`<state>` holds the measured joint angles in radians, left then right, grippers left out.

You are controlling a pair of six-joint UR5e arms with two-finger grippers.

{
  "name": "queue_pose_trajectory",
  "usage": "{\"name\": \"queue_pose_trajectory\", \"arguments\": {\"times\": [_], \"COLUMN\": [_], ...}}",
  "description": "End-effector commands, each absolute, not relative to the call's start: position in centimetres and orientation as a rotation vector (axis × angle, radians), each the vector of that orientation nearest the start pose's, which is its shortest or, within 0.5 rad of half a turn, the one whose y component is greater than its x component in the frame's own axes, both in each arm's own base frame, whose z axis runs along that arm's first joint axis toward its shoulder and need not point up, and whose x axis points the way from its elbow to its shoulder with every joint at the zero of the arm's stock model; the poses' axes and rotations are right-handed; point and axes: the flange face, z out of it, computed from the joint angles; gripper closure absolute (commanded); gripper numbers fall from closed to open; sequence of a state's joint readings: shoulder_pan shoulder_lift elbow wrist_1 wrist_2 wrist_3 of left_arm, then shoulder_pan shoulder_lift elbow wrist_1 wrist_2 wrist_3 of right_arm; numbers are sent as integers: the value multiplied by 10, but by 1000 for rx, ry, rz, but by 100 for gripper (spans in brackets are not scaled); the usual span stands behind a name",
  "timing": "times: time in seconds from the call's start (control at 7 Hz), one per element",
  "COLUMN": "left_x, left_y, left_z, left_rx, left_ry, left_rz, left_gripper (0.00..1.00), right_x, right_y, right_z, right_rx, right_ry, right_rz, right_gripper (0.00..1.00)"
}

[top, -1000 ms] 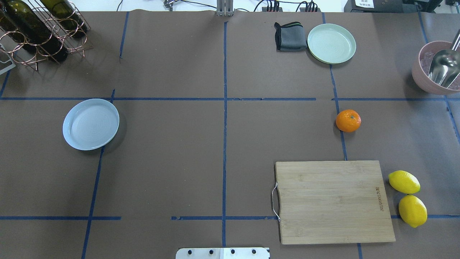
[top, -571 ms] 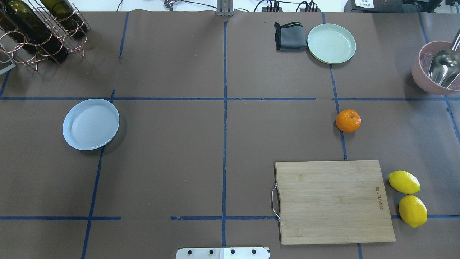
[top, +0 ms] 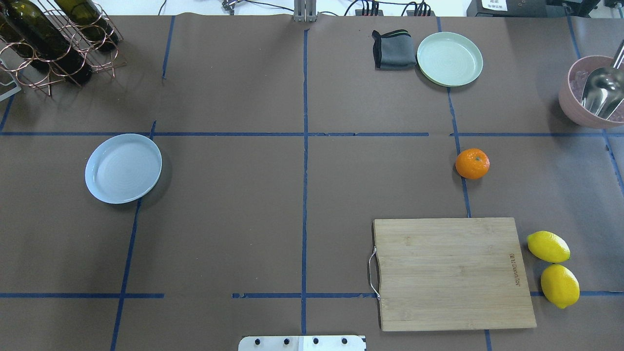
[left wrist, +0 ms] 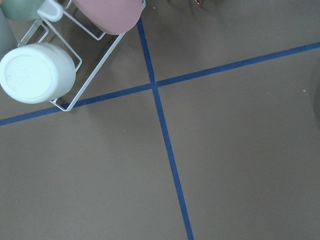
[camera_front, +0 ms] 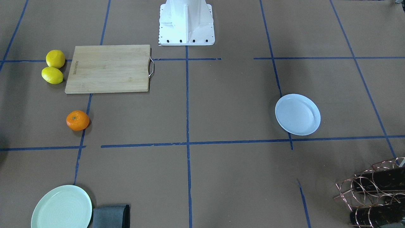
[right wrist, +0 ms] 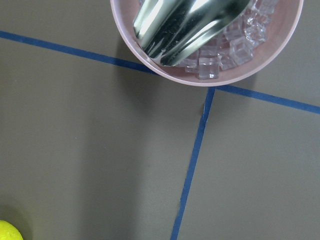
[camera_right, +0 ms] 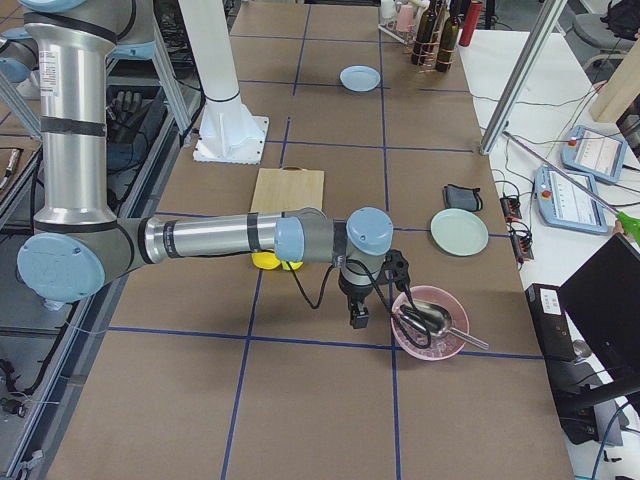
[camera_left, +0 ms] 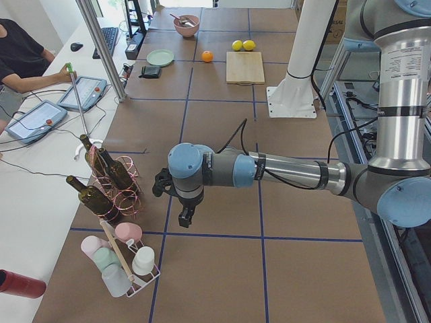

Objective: Pick orange to plate

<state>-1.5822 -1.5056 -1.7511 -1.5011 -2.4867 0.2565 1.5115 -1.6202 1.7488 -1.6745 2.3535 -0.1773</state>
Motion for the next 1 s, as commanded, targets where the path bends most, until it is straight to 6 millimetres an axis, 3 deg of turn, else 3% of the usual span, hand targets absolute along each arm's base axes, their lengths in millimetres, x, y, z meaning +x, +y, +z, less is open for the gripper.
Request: {"name": "queue_pose_trajectory", "arguments": {"times": [0.0,0.14,0.29,0.43,0.57,0.71,0.86], "left_x": [4,34,85,125,180,224,244], "left_y": [-472,-479,-477,-478,-467,-471,-474], "left_z": [586,577,563,563,565,557,555], "left_rx": [166,147,86,92,76,30,0], "left_ry": [1028,1037,1052,950,921,940,941], "left_rz": [369,319,240,101,54,2,-16], "left_gripper": [0,0,0,0,0,0,1], "right_x": [29,28,26,19,15,13,12], "right_y": [-478,-476,-477,-477,-478,-478,-478], "right_z": [606,610,612,610,607,607,609], "right_rx": [128,153,149,151,177,177,171], "right_ry": [-792,-797,-802,-821,-828,-857,-869], "right_rz": [-269,-281,-285,-300,-315,-316,-314], "right_gripper": [0,0,0,0,0,0,0]}}
